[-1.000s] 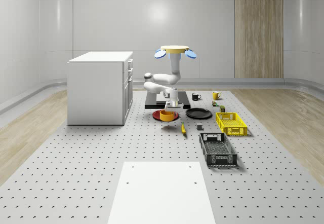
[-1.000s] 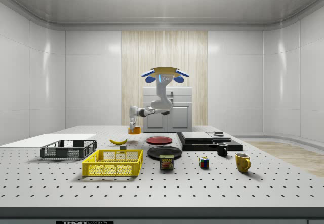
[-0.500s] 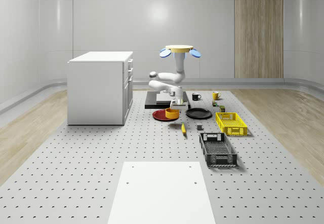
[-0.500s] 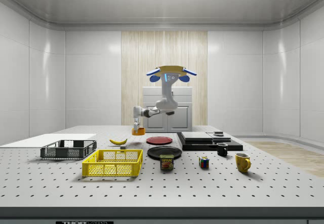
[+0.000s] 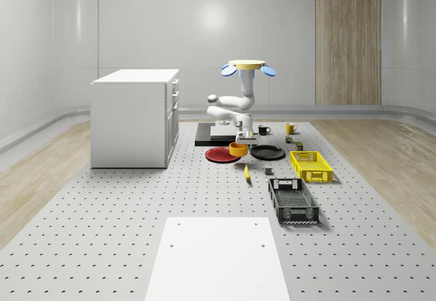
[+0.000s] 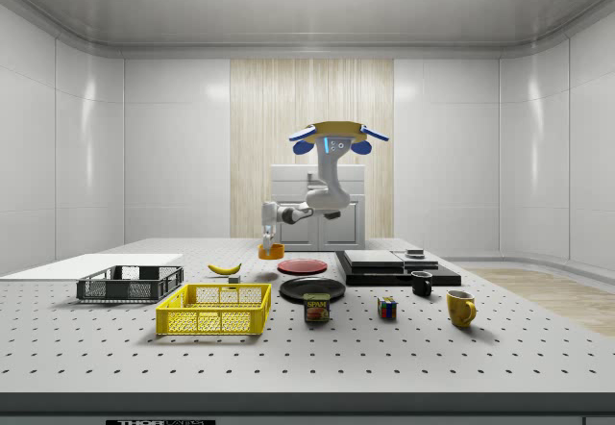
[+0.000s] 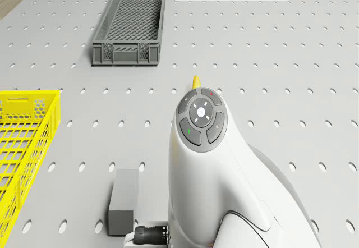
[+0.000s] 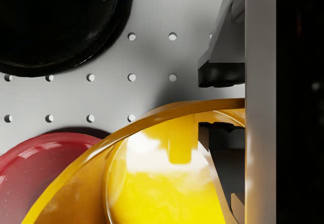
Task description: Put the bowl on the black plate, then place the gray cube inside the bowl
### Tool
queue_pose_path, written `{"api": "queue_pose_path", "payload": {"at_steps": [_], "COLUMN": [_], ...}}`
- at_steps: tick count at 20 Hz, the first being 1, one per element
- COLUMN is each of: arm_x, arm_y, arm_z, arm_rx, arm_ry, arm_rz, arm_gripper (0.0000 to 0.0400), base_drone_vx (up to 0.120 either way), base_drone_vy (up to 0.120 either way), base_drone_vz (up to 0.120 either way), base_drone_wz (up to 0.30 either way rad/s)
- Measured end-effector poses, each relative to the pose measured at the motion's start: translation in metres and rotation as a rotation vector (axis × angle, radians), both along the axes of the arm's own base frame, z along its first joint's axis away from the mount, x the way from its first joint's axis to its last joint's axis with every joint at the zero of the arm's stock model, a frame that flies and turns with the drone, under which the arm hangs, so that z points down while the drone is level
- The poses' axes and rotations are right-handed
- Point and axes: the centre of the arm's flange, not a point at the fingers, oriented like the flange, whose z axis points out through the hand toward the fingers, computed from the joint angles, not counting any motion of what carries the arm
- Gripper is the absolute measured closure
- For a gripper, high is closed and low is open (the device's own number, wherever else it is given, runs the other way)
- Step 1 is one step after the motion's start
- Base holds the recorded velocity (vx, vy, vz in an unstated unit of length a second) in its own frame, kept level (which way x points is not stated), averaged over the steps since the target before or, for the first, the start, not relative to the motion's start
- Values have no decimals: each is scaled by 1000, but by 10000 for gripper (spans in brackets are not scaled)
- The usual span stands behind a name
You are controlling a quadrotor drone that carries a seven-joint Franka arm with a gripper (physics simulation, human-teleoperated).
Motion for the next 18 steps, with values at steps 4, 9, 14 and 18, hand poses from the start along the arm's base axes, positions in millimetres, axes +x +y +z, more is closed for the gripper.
{"api": "queue_pose_path", "payload": {"at_steps": [4,9,14,18], "arm_x": [0,0,0,0], "arm_y": [0,0,0,0], "arm_z": [0,0,0,0], "arm_rx": [0,0,0,0], "arm_ry": [0,0,0,0], "arm_rz": [0,0,0,0], "arm_gripper": [300,300,300,300], "base_drone_vx": [-120,-120,-120,-120], "base_drone_vy": [120,120,120,120], "base_drone_vz": [0,0,0,0], "base_drone_wz": [0,0,0,0]}}
